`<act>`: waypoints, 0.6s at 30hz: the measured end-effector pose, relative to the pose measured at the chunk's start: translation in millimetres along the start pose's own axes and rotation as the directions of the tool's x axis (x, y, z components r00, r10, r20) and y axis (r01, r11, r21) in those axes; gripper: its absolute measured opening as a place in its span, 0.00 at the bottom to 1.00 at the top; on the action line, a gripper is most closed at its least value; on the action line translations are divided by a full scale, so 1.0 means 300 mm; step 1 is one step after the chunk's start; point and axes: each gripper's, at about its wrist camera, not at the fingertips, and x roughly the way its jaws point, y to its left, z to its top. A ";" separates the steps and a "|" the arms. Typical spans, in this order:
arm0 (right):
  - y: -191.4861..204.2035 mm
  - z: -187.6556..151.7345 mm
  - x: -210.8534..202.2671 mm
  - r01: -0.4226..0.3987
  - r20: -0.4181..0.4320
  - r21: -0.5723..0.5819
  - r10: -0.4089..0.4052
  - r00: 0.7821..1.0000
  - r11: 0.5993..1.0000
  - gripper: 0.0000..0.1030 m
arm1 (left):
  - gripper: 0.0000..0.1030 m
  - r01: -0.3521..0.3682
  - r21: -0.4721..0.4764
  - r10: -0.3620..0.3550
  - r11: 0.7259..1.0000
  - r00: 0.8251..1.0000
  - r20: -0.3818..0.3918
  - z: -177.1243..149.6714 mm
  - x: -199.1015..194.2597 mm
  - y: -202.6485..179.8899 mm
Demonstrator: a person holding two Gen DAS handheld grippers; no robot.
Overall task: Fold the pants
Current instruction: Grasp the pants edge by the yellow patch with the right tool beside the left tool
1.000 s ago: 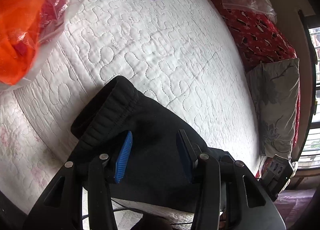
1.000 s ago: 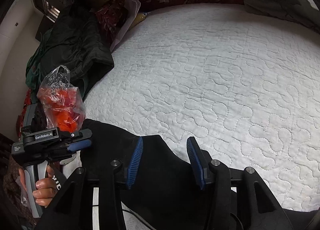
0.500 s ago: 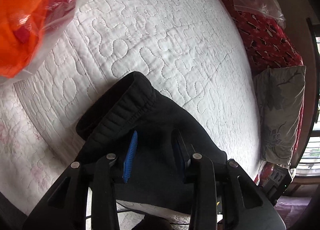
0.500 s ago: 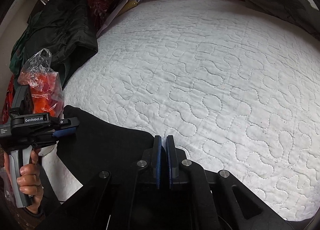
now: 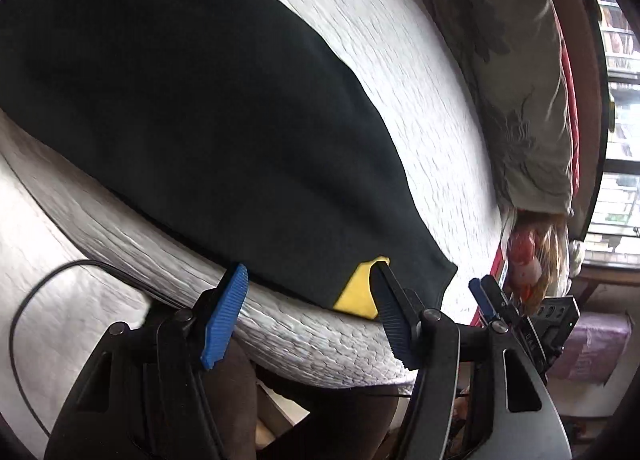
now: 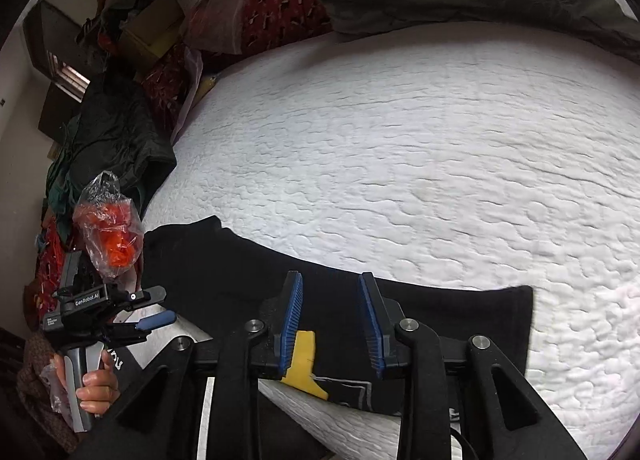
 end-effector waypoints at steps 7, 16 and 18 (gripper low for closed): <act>-0.392 -0.099 -0.170 -0.020 0.040 0.224 0.012 0.999 0.974 0.47 | 0.61 -0.018 0.023 0.020 1.000 0.992 -0.124 -0.188 0.255 -0.212; -0.502 -0.089 0.022 -0.242 -0.013 0.310 0.258 0.966 0.920 0.49 | 0.61 -0.034 -0.028 0.031 0.999 0.993 -0.111 -0.234 0.274 -0.225; -0.496 -0.073 0.060 -0.291 -0.004 0.315 0.308 0.951 0.903 0.60 | 0.61 -0.030 -0.040 0.025 0.999 0.994 -0.103 -0.242 0.274 -0.218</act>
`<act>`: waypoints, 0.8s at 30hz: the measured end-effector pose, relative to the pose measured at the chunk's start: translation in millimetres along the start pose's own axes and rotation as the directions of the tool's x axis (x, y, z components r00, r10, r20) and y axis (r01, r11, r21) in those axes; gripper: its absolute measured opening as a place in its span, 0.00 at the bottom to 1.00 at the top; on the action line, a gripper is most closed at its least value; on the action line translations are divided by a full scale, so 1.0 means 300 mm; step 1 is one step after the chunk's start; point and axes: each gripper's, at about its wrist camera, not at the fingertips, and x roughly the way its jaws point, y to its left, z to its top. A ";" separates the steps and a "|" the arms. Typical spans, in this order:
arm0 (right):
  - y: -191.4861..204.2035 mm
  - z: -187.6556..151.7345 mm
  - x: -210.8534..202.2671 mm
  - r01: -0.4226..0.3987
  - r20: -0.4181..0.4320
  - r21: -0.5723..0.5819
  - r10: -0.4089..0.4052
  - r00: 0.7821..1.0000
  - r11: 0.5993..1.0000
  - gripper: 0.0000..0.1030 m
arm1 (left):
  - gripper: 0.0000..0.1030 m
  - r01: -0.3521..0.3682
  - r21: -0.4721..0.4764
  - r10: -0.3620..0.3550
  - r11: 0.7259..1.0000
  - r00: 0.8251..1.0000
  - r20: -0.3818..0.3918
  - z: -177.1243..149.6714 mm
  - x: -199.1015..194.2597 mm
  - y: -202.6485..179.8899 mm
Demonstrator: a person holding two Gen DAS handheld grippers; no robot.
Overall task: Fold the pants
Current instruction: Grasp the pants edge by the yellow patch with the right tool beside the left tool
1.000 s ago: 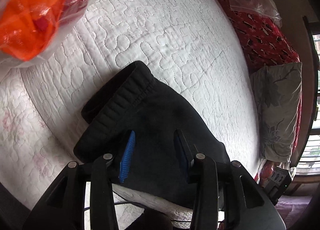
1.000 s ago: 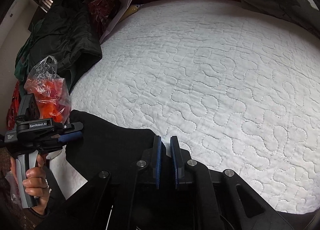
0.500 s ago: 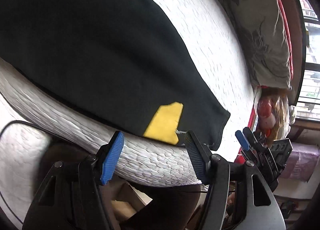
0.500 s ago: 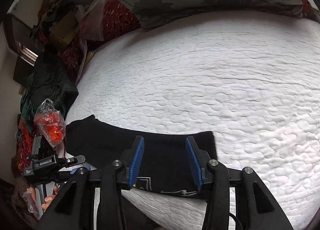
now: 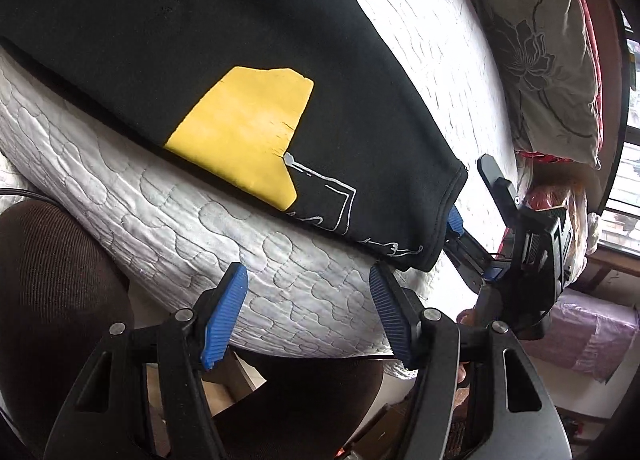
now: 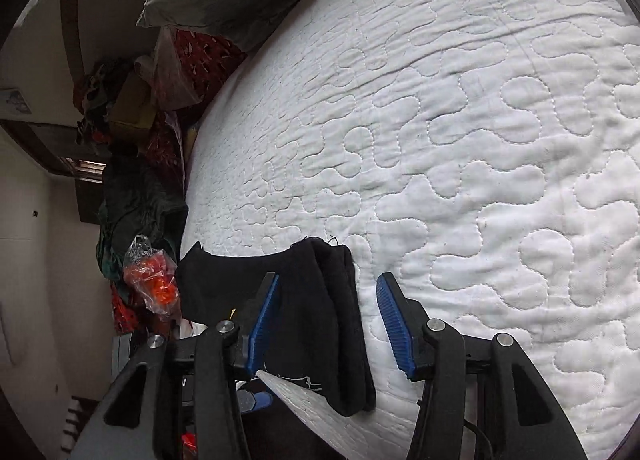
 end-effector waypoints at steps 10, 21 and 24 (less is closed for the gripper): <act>0.008 0.095 0.079 -0.190 -0.174 0.014 0.190 0.966 0.982 0.62 | 0.61 0.001 0.006 -0.001 1.000 1.000 0.003 -0.076 0.075 -0.052; -0.009 0.091 0.079 -0.198 -0.193 -0.014 0.192 0.962 0.980 0.22 | 0.61 0.057 -0.092 -0.048 0.994 0.995 0.088 -0.095 0.060 -0.030; -0.005 0.096 0.069 -0.203 -0.166 0.005 0.201 0.966 0.979 0.22 | 0.61 0.131 -0.145 -0.115 0.981 0.987 0.116 -0.104 0.072 -0.034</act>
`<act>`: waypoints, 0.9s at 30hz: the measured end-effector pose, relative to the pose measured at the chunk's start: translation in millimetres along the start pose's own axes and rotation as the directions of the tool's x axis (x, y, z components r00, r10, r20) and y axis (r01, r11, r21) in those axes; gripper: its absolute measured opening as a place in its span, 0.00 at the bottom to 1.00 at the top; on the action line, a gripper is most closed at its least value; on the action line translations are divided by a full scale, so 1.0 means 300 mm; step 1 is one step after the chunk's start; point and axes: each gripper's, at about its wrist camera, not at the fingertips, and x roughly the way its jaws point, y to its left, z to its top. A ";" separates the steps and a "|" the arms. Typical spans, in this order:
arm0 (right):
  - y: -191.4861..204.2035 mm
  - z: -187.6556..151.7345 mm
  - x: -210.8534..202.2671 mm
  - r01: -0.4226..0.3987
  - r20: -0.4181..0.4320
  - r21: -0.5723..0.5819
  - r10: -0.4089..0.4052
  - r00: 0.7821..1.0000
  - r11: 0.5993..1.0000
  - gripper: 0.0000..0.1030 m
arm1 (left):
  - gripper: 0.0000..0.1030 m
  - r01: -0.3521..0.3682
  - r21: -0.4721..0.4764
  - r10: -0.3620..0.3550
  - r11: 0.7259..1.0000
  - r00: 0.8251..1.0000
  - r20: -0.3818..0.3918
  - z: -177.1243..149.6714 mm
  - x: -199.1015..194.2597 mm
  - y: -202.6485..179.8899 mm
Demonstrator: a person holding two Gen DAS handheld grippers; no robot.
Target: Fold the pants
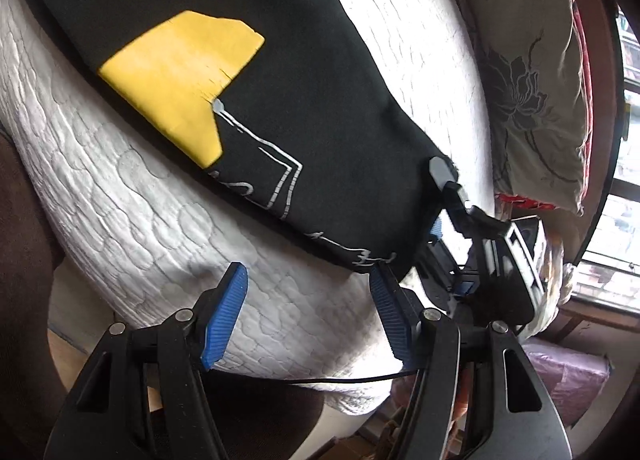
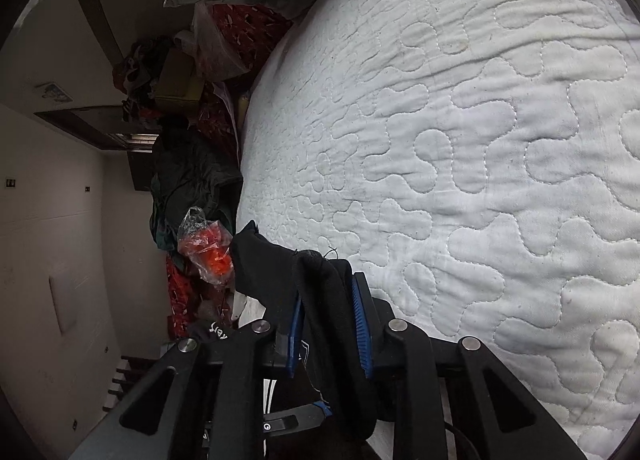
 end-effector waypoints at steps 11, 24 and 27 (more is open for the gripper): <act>-0.084 0.001 -0.004 -0.017 -0.003 0.115 0.018 1.000 0.993 0.25 | 0.62 0.030 -0.080 -0.031 0.996 0.999 -0.015 0.019 0.091 -0.012; -0.150 -0.005 -0.034 -0.087 0.036 0.222 0.081 0.996 0.971 0.25 | 0.29 0.139 -0.061 -0.142 0.988 0.989 -0.050 0.067 0.096 -0.024; -0.146 -0.005 -0.030 -0.079 0.034 0.222 0.073 0.997 0.972 0.25 | 0.29 0.114 -0.047 -0.116 0.992 0.992 -0.050 0.052 0.096 -0.005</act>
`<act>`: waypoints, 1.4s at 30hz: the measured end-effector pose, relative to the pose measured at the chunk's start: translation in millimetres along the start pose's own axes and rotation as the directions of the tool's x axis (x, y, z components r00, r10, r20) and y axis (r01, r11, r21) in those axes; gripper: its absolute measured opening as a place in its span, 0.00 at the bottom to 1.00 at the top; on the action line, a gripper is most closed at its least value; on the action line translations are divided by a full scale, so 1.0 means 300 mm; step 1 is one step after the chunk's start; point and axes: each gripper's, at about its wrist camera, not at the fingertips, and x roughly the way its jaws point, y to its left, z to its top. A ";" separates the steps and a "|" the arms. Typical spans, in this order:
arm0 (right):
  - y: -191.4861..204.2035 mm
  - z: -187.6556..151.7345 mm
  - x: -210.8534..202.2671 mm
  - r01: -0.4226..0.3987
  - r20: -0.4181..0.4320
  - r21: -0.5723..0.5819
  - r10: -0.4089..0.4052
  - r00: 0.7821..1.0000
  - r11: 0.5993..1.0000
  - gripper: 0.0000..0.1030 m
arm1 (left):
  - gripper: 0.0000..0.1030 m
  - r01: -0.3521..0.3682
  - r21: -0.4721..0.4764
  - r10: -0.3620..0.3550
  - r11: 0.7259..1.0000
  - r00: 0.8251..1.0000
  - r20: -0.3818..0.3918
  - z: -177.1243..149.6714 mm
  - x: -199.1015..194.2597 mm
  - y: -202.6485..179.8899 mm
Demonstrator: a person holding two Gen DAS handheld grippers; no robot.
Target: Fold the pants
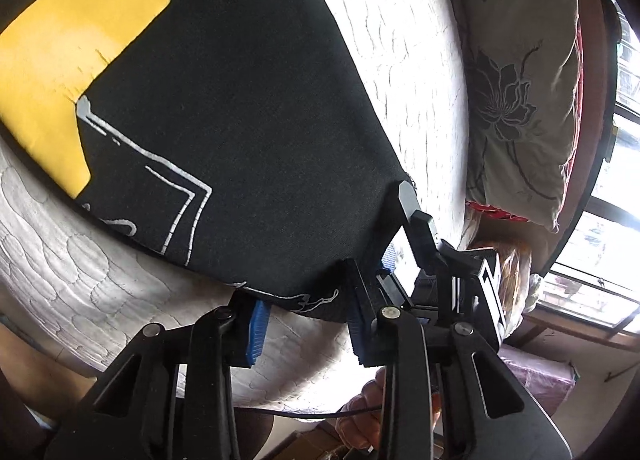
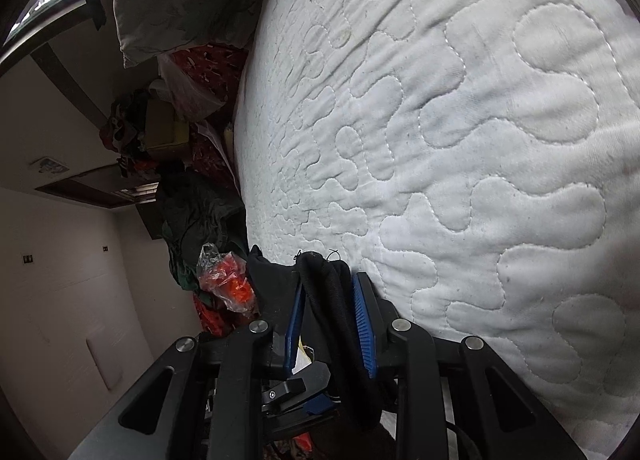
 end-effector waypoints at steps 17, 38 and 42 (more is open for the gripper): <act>0.230 -0.101 -0.025 0.229 0.123 -0.206 -0.207 0.971 0.951 0.16 | 0.07 0.049 0.047 -0.042 0.998 0.990 -0.134 0.003 -0.065 -0.043; 0.570 -0.226 0.108 0.338 0.171 -0.336 -0.296 0.940 0.879 0.16 | 0.06 0.231 -0.058 -0.234 0.971 0.970 -0.067 0.147 -0.348 0.097; 0.623 -0.237 0.194 0.336 0.155 -0.355 -0.299 0.942 0.873 0.16 | 0.06 0.264 -0.097 -0.269 0.960 0.962 -0.046 0.186 -0.388 0.155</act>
